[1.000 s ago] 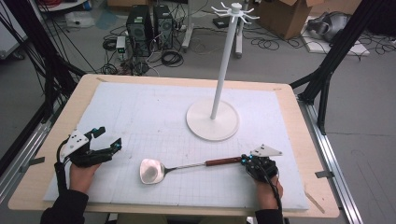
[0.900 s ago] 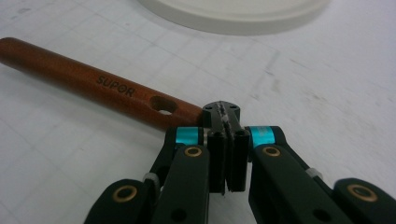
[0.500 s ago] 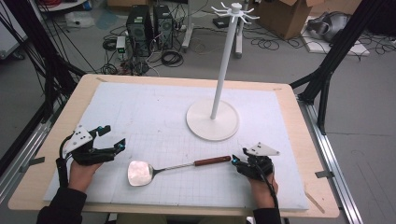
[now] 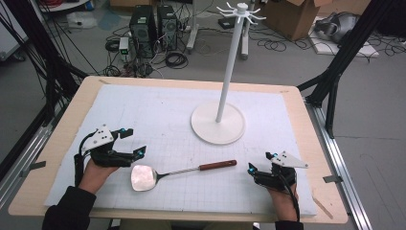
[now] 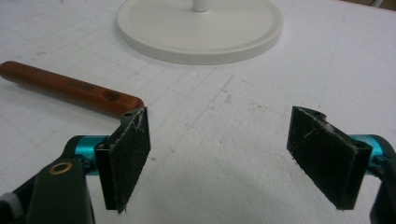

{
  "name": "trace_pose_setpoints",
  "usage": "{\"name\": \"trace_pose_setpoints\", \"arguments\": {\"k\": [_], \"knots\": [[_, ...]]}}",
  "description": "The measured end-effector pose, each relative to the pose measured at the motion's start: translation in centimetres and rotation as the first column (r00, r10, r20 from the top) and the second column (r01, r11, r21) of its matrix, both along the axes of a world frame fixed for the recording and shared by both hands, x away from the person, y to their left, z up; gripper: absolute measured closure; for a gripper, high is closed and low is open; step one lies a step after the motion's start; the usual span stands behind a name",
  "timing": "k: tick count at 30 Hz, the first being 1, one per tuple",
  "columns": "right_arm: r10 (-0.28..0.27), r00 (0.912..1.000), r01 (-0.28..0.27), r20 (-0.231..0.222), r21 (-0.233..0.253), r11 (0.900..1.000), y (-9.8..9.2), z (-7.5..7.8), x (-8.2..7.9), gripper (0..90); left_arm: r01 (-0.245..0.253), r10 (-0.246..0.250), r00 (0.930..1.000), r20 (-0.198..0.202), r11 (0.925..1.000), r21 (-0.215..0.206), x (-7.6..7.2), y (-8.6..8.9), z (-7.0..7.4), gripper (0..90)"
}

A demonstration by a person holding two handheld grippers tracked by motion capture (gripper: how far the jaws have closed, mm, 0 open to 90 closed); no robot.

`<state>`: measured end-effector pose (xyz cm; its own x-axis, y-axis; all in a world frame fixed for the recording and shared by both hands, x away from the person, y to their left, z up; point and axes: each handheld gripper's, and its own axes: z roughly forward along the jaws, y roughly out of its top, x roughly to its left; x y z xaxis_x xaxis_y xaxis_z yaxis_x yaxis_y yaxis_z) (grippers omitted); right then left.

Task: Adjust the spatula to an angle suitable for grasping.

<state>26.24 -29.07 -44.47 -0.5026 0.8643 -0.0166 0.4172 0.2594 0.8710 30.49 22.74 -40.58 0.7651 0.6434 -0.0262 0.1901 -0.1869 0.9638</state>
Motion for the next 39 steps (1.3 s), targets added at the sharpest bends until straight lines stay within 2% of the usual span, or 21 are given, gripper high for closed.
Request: {"name": "trace_pose_setpoints", "arguments": {"k": [6, 9, 12, 14, 15, 18, 20, 23, 25, 29, 32, 34, 36, 37, 39], "knots": [[-0.018, 0.9998, 0.018, 0.007, 0.018, 1.0, -1.0, 0.2, -0.2, 19.2, 0.04, -0.04, 0.9992, -0.003, 0.999, 0.017, 0.2, -1.4, 0.6, 17.0], [-0.022, 0.9997, 0.022, 0.006, 0.018, 1.0, -1.3, 0.3, -0.4, 19.1, 0.08, -0.079, 0.9968, -0.007, 0.9959, 0.044, 0.4, -2.5, 1.1, 18.3], [-0.027, 0.9996, 0.027, 0.011, 0.02, 0.999, -1.5, 0.3, -0.5, 19.1, 0.138, -0.137, 0.9905, -0.017, 0.9876, 0.075, 0.8, -4.0, 1.6, 21.4], [-0.026, 0.9996, 0.026, 0.006, 0.018, 0.999, -1.5, 0.3, -0.6, 19.1, 0.196, -0.193, 0.9804, -0.04, 0.9753, 0.102, 1.1, -5.3, 1.9, 24.5], [-0.022, 0.9997, 0.021, 0.007, 0.011, 1.0, -1.5, 0.2, -0.6, 19.1, 0.231, -0.226, 0.9724, -0.059, 0.9655, 0.12, 1.2, -6.0, 2.0, 27.2], [-0.018, 0.9998, 0.018, 0.001, 0.006, 1.0, -1.4, 0.1, -0.6, 19.1, 0.329, -0.314, 0.9434, -0.107, 0.9289, 0.171, 1.5, -8.6, 2.3, 32.0], [-0.014, 0.9999, 0.014, -0.002, 0.005, 1.0, -1.4, 0.1, -0.6, 19.1, 0.374, -0.353, 0.926, -0.135, 0.9037, 0.208, 1.8, -10.3, 2.3, 32.0], [-0.008, 1.0, 0.008, 0.001, 0.002, 1.0, -1.3, 0.1, -0.6, 19.1, 0.423, -0.39, 0.9044, -0.173, 0.8718, 0.247, 2.2, -12.6, 2.0, 31.9], [-0.002, 1.0, 0.002, 0.004, -0.001, 1.0, -1.3, 0.0, -0.6, 19.1, 0.441, -0.396, 0.8947, -0.207, 0.857, 0.267, 2.5, -14.0, 1.6, 31.4], [-0.001, 1.0, 0.001, -0.001, -0.004, 1.0, -1.4, 0.0, -0.6, 19.1, 0.473, -0.41, 0.8773, -0.25, 0.8266, 0.305, 2.9, -16.2, 0.9, 32.1], [0.002, 1.0, -0.002, 0.001, -0.005, 1.0, -1.4, -0.1, -0.7, 19.1, 0.5, -0.417, 0.8624, -0.287, 0.793, 0.349, 3.1, -17.6, 0.3, 36.0], [0.004, 1.0, -0.004, 0.0, -0.005, 1.0, -1.4, -0.1, -0.7, 19.1, 0.506, -0.411, 0.8572, -0.31, 0.7841, 0.359, 3.2, -18.4, -0.2, 37.0], [0.009, 1.0, -0.009, -0.003, -0.006, 1.0, -1.3, -0.1, -0.7, 19.1, 0.516, -0.41, 0.8505, -0.329, 0.77, 0.375, 3.4, -19.0, -0.7, 39.4], [0.008, 1.0, -0.008, -0.002, -0.006, 1.0, -1.3, -0.1, -0.7, 19.1, 0.52, -0.406, 0.847, -0.343, 0.7668, 0.376, 3.4, -19.4, -0.9, 40.6], [0.013, 0.9999, -0.013, -0.004, -0.009, 1.0, -1.2, -0.1, -0.6, 19.2, 0.528, -0.398, 0.841, -0.366, 0.752, 0.395, 3.5, -20.1, -1.2, 41.9]]}}
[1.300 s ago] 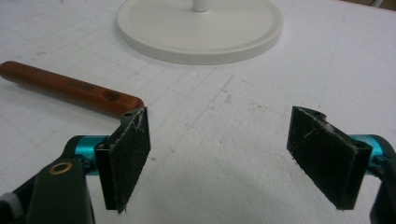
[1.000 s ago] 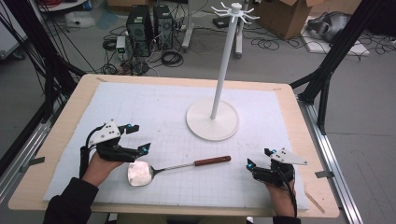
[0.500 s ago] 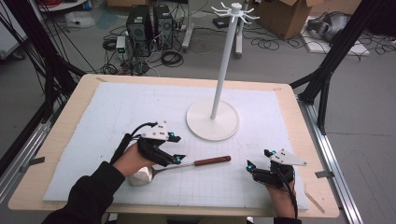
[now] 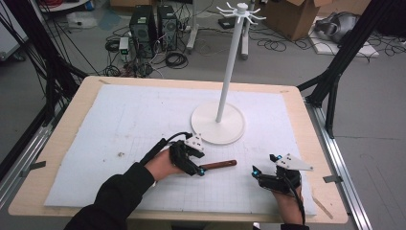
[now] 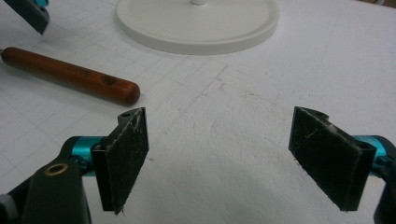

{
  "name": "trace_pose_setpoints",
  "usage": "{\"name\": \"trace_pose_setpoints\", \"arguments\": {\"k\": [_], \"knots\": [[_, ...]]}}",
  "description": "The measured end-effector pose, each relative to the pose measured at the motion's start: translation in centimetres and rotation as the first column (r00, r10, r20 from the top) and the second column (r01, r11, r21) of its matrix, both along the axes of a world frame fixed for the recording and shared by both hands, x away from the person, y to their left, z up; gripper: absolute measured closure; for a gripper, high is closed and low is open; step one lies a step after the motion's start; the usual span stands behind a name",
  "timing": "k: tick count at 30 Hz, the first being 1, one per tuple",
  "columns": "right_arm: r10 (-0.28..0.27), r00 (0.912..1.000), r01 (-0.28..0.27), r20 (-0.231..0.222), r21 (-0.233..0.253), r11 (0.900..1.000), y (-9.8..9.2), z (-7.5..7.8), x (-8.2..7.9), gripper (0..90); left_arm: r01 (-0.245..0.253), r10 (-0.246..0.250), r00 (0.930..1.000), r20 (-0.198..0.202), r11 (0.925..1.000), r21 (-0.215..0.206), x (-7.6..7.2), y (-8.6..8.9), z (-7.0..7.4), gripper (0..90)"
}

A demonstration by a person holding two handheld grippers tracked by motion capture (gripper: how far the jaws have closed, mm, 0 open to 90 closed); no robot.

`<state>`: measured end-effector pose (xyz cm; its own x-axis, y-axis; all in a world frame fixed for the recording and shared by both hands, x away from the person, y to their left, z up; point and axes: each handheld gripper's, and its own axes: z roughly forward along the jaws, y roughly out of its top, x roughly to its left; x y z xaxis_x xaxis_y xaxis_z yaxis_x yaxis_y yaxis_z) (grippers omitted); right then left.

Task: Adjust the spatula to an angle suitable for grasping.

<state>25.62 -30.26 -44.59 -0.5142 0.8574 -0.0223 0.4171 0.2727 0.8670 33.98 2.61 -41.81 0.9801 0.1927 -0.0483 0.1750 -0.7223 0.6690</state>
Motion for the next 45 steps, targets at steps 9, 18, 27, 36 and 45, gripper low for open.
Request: {"name": "trace_pose_setpoints", "arguments": {"k": [9, 18, 27, 36, 45], "knots": [[0.009, 1.0, -0.009, -0.002, -0.003, 1.0, 0.1, -0.1, 0.0, 19.2, 0.009, -0.01, 0.9999, 0.012, 0.9974, 0.072, 0.3, -2.4, -0.6, 46.4], [0.004, 1.0, -0.004, -0.001, -0.006, 1.0, 0.0, -0.1, -0.1, 19.3, 0.009, -0.013, 0.9995, 0.03, 0.9919, 0.127, 0.3, -3.2, -0.7, 58.6], [0.005, 1.0, -0.005, 0.004, -0.004, 1.0, 0.2, 0.2, -0.1, 19.5, 0.025, -0.025, 0.9997, 0.002, 0.9914, 0.129, 0.3, -3.3, -0.7, 73.0], [0.008, 0.9999, -0.008, 0.006, -0.004, 1.0, 0.2, 0.2, 0.0, 19.8, -0.04, 0.039, 0.9991, 0.016, 0.9975, 0.058, 0.6, -2.2, 0.7, 73.4], [0.013, 0.9999, -0.013, 0.009, 0.013, 1.0, 0.6, 0.3, 0.1, 19.9, -0.112, 0.114, 0.9931, 0.026, 0.9908, -0.075, 1.1, 0.7, 4.0, 73.4]]}}
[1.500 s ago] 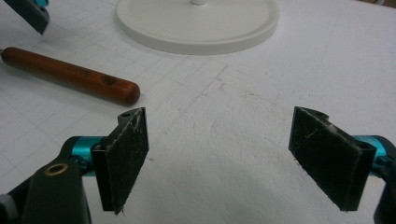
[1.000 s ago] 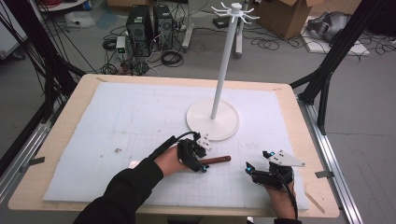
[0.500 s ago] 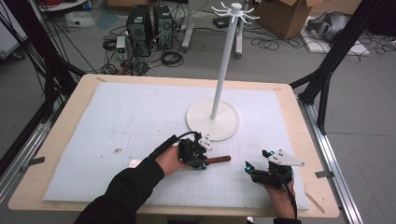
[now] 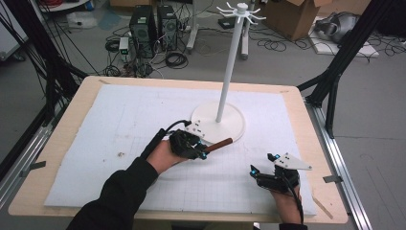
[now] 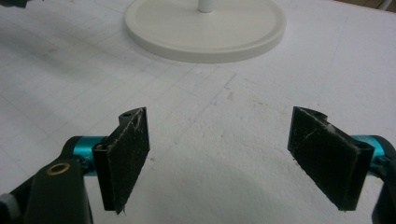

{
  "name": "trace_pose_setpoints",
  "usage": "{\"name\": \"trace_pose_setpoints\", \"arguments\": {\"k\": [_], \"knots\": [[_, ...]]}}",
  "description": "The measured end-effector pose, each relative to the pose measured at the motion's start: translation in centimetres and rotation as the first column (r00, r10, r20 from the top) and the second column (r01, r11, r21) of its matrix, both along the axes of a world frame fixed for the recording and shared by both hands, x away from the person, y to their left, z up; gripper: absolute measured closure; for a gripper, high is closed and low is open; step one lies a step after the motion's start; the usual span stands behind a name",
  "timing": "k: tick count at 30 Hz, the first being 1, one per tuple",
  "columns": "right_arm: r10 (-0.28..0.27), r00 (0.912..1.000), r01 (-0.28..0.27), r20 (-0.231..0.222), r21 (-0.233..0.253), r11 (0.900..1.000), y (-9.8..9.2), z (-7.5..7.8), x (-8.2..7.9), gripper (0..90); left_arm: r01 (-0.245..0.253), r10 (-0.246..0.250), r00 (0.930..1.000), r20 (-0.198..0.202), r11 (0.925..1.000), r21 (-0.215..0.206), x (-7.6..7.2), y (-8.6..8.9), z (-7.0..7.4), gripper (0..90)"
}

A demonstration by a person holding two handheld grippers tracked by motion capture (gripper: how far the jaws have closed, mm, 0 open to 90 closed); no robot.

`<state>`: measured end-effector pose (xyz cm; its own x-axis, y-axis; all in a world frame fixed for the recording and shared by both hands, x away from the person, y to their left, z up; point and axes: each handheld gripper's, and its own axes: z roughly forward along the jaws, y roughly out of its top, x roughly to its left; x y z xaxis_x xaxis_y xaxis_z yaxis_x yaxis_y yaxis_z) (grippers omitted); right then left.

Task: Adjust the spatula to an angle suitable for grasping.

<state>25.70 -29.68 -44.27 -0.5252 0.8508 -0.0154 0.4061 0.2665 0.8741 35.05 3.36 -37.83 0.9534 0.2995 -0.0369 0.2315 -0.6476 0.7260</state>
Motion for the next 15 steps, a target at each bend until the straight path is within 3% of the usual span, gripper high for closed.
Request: {"name": "trace_pose_setpoints", "arguments": {"k": [4, 7, 12, 15], "knots": [[0.003, 1.0, -0.003, 0.001, 0.018, 1.0, 0.2, 0.3, 0.0, 19.9, -0.024, 0.025, 0.9993, 0.026, 0.998, -0.059, -0.1, 1.6, 1.6, 73.4], [0.006, 1.0, -0.006, 0.005, 0.017, 1.0, 0.3, 0.5, 0.1, 19.9, -0.058, 0.063, 0.9971, 0.042, 0.9911, -0.12, -0.1, 3.0, 2.8, 73.3], [0.013, 0.9999, -0.013, 0.006, 0.016, 1.0, 0.5, 0.7, 0.1, 19.9, -0.109, 0.131, 0.9878, 0.085, 0.9682, -0.226, -0.3, 5.6, 4.8, 73.4], [0.016, 0.9998, -0.016, 0.014, 0.016, 1.0, 0.8, 0.9, 0.3, 19.9, -0.133, 0.168, 0.9804, 0.102, 0.9483, -0.288, -0.5, 7.0, 5.8, 73.4]]}}
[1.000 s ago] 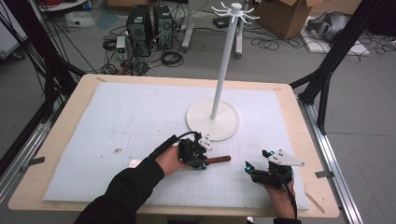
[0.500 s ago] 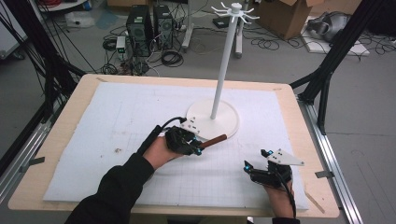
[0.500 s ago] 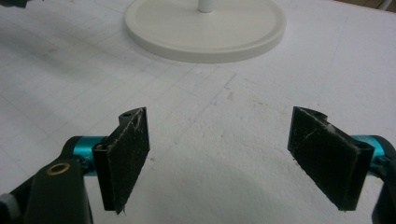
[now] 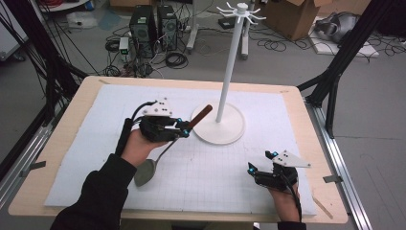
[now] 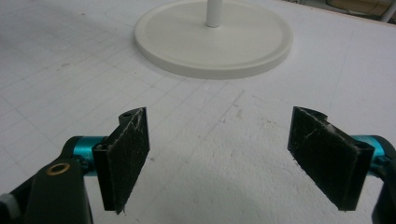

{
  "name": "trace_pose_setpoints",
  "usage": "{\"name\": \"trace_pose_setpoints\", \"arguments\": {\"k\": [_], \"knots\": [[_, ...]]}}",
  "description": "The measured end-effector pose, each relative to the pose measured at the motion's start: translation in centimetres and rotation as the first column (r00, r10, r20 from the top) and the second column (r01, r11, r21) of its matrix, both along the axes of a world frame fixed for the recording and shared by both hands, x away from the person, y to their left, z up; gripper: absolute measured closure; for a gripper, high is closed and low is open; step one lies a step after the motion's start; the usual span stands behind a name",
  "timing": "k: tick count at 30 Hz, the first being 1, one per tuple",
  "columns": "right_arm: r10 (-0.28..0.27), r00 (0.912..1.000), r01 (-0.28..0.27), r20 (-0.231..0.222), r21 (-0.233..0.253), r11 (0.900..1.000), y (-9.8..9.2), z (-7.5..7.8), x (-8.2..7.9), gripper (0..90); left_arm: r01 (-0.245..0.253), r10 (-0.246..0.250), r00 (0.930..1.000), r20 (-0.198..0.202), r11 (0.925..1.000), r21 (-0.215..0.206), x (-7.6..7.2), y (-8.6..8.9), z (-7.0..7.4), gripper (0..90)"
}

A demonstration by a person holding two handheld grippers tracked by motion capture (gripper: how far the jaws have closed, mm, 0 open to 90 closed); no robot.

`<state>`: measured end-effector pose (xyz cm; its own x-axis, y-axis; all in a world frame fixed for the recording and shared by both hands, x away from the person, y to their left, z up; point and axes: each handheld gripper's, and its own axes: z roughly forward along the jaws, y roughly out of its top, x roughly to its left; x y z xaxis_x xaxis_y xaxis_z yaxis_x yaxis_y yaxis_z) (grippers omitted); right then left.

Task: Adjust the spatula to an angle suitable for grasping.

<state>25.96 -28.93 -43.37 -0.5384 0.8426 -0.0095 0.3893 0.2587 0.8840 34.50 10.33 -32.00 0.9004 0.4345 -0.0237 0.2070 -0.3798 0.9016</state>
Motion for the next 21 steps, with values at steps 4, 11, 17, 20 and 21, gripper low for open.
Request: {"name": "trace_pose_setpoints", "arguments": {"k": [4, 11, 17, 20, 21], "knots": [[0.013, 0.9999, -0.013, 0.005, -0.001, 1.0, 0.5, 0.4, 0.1, 19.9, -0.022, 0.024, 0.9994, 0.024, 0.9984, -0.052, -0.2, 1.5, 0.9, 73.4], [0.037, 0.9991, -0.037, 0.019, -0.003, 0.999, 1.4, 1.2, 0.6, 19.9, -0.037, 0.044, 0.998, 0.044, 0.9889, -0.144, -0.5, 3.5, 2.2, 73.3], [0.056, 0.998, -0.056, 0.03, -0.004, 0.998, 2.1, 1.8, 0.9, 19.9, -0.055, 0.072, 0.9937, 0.086, 0.98, -0.191, -1.2, 4.5, 3.6, 73.2], [0.066, 0.9969, -0.066, 0.043, -0.004, 0.998, 2.6, 2.3, 1.0, 19.9, -0.077, 0.103, 0.9895, 0.102, 0.9706, -0.228, -1.6, 4.7, 4.1, 73.4], [0.066, 0.9969, -0.066, 0.042, -0.001, 0.998, 2.7, 2.4, 1.0, 19.9, -0.082, 0.11, 0.9879, 0.11, 0.969, -0.233, -1.7, 4.7, 4.2, 73.4]]}}
